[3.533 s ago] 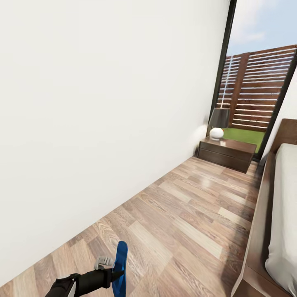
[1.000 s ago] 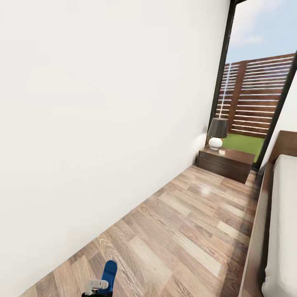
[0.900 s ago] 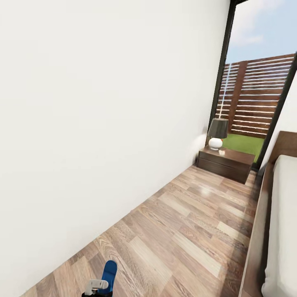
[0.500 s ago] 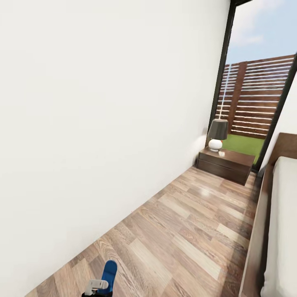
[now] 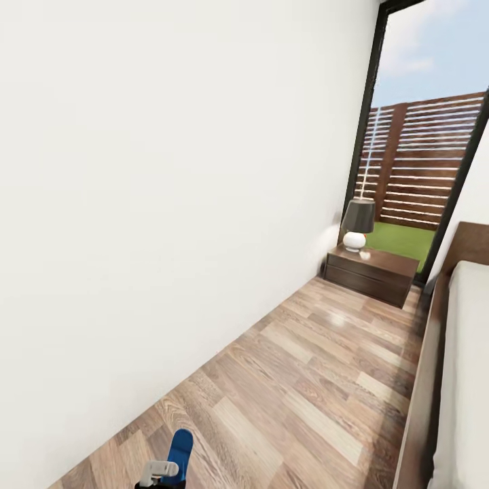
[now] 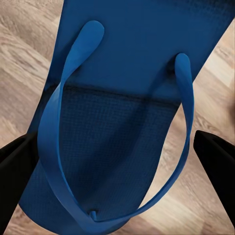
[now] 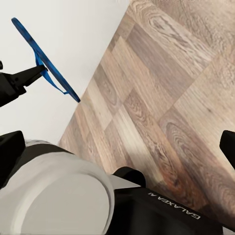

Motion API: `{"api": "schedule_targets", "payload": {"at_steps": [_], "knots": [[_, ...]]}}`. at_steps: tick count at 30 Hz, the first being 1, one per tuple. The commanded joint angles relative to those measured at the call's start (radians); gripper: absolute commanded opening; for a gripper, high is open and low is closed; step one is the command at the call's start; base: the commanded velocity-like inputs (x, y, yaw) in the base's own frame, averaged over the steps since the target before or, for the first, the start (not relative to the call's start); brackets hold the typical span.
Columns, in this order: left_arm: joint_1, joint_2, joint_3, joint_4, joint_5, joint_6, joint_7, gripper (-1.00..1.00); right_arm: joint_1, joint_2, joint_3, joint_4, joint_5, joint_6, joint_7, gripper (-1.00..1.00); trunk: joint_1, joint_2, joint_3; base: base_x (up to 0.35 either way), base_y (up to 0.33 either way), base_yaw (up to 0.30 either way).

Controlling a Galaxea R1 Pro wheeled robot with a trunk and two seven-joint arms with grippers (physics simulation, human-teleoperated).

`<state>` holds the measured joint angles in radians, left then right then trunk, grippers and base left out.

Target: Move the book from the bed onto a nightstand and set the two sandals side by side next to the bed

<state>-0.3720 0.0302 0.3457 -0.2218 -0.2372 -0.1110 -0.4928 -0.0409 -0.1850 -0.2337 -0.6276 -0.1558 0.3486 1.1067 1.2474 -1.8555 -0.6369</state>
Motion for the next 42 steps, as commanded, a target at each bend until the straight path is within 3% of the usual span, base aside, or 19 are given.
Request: {"api": "schedule_targets", "payload": {"at_steps": [1, 23, 29, 42], "knots": [[-0.001, -0.001, 0.007, 0.001, -0.011, -0.006, -0.004, -1.0, 0.0, 0.0, -0.001, 0.0, -0.005, 0.009, 0.002, 1.0, -0.004, 0.007, 0.002, 0.0, 0.0, 0.0], [-0.001, 0.0, 0.007, 0.001, -0.011, -0.004, -0.005, -1.0, 0.0, 0.001, -0.004, -0.001, -0.005, 0.009, 0.004, 1.0, -0.088, 0.161, 0.071, 0.0, 0.0, 0.0], [-0.001, 0.0, 0.007, 0.001, -0.01, -0.004, -0.006, -1.0, 0.0, 0.0, -0.004, -0.001, -0.005, 0.009, 0.005, 1.0, -0.088, 0.161, 0.071, 0.0, 0.0, -0.041], [-0.001, 0.0, 0.008, 0.001, -0.01, -0.006, -0.004, -1.0, 0.0, 0.001, -0.004, -0.003, -0.007, 0.009, 0.005, 1.0, -0.088, 0.161, 0.071, 0.0, 0.0, -0.237]]}}
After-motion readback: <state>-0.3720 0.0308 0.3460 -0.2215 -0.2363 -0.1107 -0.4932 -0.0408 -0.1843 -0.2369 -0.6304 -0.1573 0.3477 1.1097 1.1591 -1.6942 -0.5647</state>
